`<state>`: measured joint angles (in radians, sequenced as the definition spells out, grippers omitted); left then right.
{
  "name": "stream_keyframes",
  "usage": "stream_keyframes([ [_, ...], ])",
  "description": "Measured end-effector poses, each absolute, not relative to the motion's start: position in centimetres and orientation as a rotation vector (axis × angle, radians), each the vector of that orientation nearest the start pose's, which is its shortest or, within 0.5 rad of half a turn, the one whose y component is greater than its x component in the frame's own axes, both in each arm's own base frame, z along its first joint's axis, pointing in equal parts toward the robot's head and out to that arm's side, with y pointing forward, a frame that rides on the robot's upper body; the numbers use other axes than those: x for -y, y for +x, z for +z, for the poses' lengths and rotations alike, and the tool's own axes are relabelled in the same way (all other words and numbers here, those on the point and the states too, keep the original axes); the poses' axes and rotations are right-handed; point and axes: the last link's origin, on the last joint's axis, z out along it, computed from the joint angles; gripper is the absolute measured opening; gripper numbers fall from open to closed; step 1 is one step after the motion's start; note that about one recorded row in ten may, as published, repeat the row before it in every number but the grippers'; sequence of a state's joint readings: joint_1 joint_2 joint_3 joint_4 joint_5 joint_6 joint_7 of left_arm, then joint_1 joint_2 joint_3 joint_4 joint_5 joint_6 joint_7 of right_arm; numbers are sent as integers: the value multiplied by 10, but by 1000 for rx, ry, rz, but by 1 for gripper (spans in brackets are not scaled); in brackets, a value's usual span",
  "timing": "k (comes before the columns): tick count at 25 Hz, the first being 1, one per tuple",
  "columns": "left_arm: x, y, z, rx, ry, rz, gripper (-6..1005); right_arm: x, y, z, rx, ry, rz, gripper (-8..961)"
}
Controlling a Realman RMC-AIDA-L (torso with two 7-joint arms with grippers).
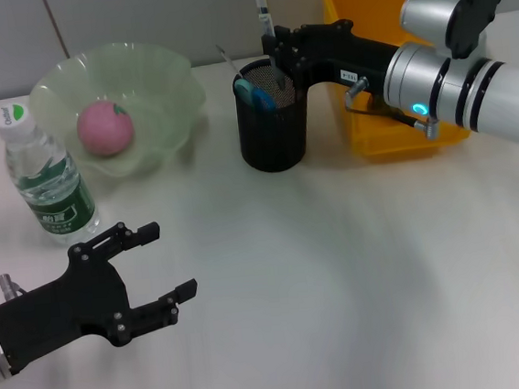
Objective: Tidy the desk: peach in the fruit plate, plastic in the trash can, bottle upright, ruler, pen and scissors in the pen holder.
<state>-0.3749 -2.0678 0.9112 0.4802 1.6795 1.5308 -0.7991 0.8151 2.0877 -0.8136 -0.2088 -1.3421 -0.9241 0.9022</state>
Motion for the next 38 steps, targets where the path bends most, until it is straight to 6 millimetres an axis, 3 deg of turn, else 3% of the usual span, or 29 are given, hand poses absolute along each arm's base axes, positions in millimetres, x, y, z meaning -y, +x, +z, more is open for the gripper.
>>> stream_keyframes([
  [37,-280,-287,-27,162,-2629,-800,827,-427,218,-50,-595,-2264,711,133],
  [38,-280,-287,-27,162,-2629,-800,827,-427,218,-50,-594,-2267,711,223],
])
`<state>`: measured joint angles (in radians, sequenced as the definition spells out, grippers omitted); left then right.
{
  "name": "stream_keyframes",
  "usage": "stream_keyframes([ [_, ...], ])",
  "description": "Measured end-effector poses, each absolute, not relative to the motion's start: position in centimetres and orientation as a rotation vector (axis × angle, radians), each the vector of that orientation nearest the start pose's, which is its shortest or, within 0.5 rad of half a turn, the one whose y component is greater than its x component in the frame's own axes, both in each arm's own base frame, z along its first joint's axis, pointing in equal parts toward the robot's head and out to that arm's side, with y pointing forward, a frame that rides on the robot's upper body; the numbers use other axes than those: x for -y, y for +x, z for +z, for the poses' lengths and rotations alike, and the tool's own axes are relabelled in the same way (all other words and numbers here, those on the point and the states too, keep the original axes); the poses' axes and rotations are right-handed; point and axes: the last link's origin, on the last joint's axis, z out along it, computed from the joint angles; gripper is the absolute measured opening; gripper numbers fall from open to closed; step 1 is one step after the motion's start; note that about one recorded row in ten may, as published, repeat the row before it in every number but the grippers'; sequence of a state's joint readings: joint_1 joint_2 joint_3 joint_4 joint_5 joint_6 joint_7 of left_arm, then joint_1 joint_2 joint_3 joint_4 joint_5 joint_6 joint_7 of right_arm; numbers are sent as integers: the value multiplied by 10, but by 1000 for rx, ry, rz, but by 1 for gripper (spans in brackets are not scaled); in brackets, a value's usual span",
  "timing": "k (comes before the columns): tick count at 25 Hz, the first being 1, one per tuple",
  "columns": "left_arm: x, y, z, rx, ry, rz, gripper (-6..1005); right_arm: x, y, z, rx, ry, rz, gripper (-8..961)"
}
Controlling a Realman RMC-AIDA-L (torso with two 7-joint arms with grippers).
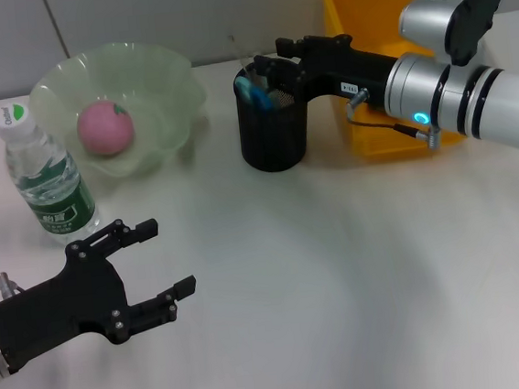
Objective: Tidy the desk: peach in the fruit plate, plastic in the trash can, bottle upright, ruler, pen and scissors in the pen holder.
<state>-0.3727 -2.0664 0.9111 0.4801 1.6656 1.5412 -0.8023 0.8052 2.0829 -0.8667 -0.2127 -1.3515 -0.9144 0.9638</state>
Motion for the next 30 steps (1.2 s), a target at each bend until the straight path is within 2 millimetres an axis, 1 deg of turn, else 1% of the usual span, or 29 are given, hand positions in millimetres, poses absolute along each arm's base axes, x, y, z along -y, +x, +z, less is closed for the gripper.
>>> stream_keyframes([
  [1,-280,-287,-27,162,-2629,-800,827,-426,217,-51,-591,-2274,709,313],
  [6,-280,-287,-27,161,-2629,-799,827,-425,217,-50,-603,-2271,723,544],
  [9,-280,-287,-27,159,-2629,-798,827,-426,218,-46,-617,-2254,747,602],
  [10,-280,-287,-27,159,-2629,-797,827,-426,220,-40,-628,-2231,771,621],
  [11,-280,-287,-27,158,-2629,-798,827,-427,225,-24,-667,-2159,846,640],
  [12,-280,-287,-27,158,-2629,-798,827,-427,225,-24,-667,-2159,846,643],
  [15,-280,-287,-27,158,-2629,-798,827,-424,231,7,-711,-2042,1004,651],
  [16,-280,-288,-27,160,-2630,-798,827,-421,232,24,-716,-2004,1075,653],
  [17,-280,-288,-27,161,-2629,-798,827,-421,232,24,-716,-2004,1075,656],
  [20,-280,-288,-27,162,-2628,-799,827,-413,236,38,-738,-1989,1134,664],
  [21,-280,-287,-26,162,-2623,-804,827,-404,241,39,-754,-2007,1161,667],
  [22,-281,-287,-26,163,-2619,-808,827,-404,241,39,-754,-2007,1161,670],
  [24,-281,-286,-25,172,-2610,-822,827,-393,244,36,-767,-2059,1184,675],
  [25,-281,-285,-24,186,-2604,-838,827,-385,246,31,-781,-2104,1191,678],
  [26,-281,-284,-22,215,-2600,-865,827,-372,246,23,-815,-2204,1189,680],
  [27,-281,-284,-22,215,-2600,-865,827,-372,246,23,-815,-2204,1189,683],
  [30,-281,-279,-20,279,-2611,-923,827,-349,246,7,-863,-2410,1142,691],
])
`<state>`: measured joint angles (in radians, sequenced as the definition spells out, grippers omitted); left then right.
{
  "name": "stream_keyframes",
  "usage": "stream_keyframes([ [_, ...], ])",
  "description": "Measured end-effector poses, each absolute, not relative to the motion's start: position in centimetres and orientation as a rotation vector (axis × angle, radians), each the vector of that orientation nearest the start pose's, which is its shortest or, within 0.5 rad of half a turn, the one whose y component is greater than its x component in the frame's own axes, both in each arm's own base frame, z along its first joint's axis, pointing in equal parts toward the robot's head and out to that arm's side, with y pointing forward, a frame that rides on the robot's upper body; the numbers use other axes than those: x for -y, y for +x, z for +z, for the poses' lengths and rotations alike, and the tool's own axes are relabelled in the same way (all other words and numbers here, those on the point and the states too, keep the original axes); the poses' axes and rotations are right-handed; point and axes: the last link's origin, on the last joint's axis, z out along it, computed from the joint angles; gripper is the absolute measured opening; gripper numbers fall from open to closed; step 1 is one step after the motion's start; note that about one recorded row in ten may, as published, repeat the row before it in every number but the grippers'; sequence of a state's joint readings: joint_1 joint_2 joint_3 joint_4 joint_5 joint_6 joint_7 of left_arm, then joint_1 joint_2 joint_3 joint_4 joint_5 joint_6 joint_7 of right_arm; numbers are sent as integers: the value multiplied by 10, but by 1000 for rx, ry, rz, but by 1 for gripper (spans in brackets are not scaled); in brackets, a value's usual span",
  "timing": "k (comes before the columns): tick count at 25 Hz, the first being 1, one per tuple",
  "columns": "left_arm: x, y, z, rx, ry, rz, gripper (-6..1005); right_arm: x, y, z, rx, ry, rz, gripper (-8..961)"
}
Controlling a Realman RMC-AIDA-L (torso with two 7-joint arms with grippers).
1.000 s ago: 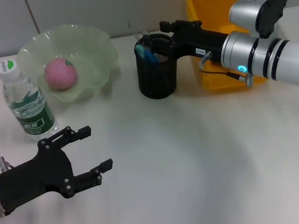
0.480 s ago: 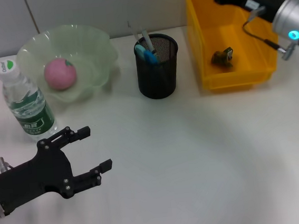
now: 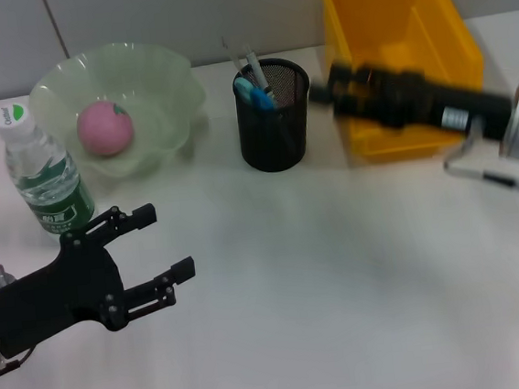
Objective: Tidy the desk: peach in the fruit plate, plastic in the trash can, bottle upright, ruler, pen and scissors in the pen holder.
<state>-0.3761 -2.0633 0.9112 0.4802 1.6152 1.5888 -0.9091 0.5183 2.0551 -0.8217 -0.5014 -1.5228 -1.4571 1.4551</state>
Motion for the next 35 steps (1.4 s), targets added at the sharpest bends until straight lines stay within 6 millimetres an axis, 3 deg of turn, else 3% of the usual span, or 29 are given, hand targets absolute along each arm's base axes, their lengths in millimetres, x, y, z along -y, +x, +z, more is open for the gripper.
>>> stream_keyframes([
  [1,-281,-279,-20,279,-2611,-923,827,-336,249,0,-862,-2512,1101,694],
  [4,-280,-269,-17,386,-2649,-1022,827,-325,254,-4,-847,-2584,1051,702],
  [6,-281,-267,-16,414,-2662,-1041,827,-313,266,-5,-789,-2644,970,813],
  [11,-280,-263,-15,500,-2725,-1066,827,-301,275,1,-676,-2702,921,809],
  [19,-276,-271,-22,613,-2861,-919,827,-295,277,-7,-641,-2834,799,809],
  [35,-281,-275,-22,566,-2934,-781,827,-292,278,-15,-669,-2817,809,810],
])
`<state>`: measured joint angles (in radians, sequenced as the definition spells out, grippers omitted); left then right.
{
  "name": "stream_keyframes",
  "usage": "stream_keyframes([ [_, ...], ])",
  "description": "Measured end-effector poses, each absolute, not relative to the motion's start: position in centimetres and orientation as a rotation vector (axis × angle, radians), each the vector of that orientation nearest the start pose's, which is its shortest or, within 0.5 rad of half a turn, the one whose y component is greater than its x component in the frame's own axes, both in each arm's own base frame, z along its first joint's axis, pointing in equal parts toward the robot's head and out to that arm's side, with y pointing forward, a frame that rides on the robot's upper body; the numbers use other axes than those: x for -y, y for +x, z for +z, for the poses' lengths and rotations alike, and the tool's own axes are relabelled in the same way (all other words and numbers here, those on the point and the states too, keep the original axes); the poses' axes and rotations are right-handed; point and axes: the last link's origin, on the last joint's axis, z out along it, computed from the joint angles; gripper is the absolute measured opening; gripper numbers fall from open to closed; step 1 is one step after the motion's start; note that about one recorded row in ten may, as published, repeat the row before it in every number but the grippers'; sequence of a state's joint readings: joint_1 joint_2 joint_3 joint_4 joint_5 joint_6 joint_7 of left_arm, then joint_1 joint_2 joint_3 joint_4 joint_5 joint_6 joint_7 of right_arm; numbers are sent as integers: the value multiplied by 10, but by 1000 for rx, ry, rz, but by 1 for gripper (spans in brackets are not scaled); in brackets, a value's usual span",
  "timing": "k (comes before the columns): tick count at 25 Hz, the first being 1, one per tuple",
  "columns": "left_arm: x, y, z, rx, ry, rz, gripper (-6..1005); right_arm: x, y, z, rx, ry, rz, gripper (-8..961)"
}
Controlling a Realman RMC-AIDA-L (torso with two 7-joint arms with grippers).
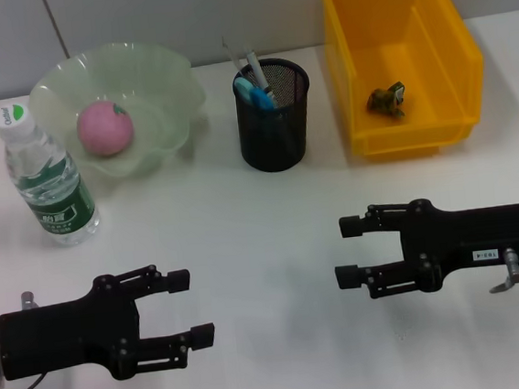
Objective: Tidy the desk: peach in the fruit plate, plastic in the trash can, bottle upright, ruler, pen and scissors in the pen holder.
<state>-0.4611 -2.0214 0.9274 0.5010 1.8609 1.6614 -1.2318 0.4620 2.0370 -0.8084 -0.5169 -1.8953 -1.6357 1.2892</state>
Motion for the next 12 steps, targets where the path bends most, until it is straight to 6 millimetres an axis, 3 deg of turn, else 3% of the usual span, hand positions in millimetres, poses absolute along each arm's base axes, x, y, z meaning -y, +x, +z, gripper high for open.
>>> stream_keyframes([
  [12,-282,-276,-19,554,-2937,-772,827,-294,275,-16,-664,-2825,811,809],
])
